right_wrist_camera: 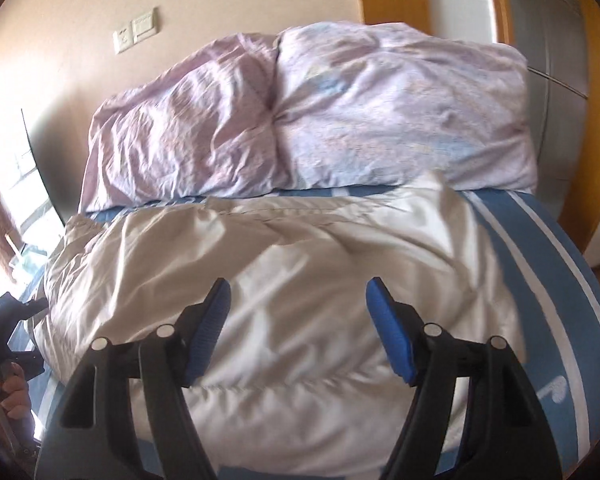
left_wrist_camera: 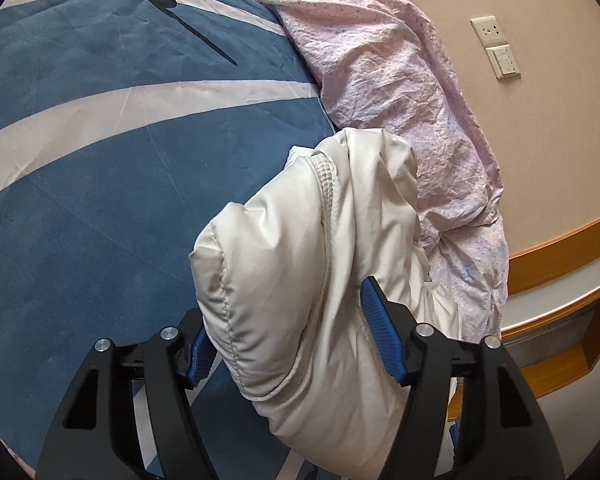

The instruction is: Fold large clothes

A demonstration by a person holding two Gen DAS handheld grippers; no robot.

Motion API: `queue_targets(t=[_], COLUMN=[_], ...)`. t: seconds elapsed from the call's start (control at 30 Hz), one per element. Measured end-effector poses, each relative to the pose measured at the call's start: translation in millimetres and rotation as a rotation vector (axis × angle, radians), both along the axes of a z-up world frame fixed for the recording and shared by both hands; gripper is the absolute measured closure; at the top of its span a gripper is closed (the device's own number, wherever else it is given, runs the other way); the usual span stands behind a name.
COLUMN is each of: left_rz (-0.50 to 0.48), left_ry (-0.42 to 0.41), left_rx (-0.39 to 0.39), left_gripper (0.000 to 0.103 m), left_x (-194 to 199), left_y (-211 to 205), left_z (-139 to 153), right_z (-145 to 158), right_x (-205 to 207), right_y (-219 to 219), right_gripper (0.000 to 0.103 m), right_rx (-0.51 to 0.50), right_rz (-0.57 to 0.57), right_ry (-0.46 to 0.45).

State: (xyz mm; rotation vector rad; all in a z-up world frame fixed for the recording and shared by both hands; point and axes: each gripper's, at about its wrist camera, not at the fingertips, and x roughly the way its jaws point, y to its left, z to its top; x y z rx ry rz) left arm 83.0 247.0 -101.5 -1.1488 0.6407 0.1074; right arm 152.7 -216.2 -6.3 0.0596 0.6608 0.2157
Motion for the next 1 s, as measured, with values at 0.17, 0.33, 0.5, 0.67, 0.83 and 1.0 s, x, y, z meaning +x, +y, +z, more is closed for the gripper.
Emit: queue_targets(t=[0.17, 0.33, 0.5, 0.67, 0.83, 1.0], left_rz=[-0.001, 0.008, 0.016, 0.016, 0.020, 0.032], left_ry=[0.006, 0.002, 0.004, 0.003, 0.002, -0.001], left_rx=[-0.011, -0.021, -0.024, -0.027, -0.026, -0.027], left_gripper=[0.037, 0.037, 0.037, 0.037, 0.037, 0.037], left_x=[5, 8, 9, 10, 11, 12], left_y=[-1, 1, 1, 1, 1, 2], left_z=[-3, -4, -5, -6, -5, -5], right_z=[-6, -12, -11, -12, -17, -28], right_x=[12, 21, 25, 28, 31, 38], right_y=[31, 47, 53, 52, 54, 65], right_gripper=[0.033, 0.033, 0.033, 0.033, 0.033, 0.029], right_rx=[-0.073, -0.118, -0.135, -0.137, -0.142, -0.205], right_rz=[0.030, 0.031, 0.028, 0.019, 0.023, 0.031], right_ry=[0.010, 0.006, -0.004, -0.002, 0.011, 0.041])
